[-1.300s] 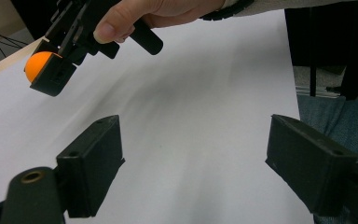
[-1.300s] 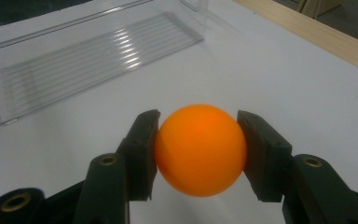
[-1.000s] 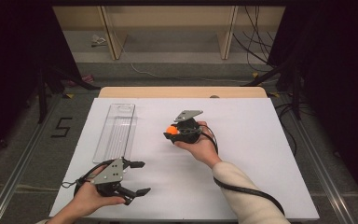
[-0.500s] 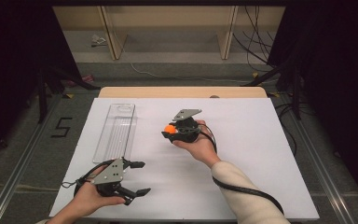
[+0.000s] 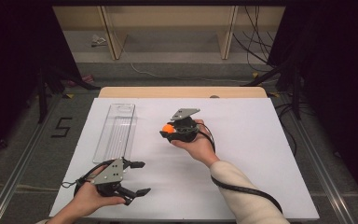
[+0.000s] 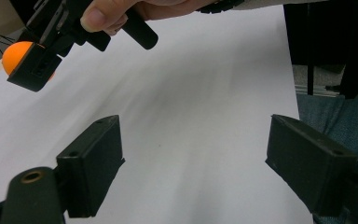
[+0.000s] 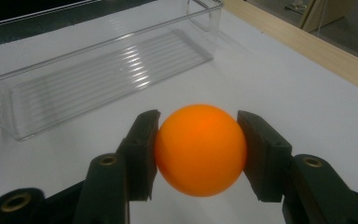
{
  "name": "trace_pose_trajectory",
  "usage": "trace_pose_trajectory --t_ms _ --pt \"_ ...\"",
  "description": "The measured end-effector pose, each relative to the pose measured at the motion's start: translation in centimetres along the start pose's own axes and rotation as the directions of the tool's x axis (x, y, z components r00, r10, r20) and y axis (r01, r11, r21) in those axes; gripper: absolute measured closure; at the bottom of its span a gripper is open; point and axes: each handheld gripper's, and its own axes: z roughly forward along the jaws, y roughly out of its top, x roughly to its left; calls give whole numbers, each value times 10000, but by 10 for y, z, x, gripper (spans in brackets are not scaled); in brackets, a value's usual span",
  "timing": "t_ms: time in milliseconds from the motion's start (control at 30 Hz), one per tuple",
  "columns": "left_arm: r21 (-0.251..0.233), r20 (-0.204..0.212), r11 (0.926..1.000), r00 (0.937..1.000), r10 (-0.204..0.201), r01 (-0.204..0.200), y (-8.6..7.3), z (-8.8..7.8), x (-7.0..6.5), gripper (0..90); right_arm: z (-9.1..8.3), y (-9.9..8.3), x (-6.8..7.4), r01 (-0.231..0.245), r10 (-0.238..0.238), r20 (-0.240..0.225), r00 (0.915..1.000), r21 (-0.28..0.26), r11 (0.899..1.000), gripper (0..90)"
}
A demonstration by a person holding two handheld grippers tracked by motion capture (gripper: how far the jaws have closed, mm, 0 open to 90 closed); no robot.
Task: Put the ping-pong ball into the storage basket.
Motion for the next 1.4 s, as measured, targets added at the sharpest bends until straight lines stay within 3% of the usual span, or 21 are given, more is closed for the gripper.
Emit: trace_pose_trajectory --t_ms 1400 --pt "39 52 10000 10000 -1 0 0 0 0 180 13 15 13 286 -287 -316 9991 -32 9996 513"
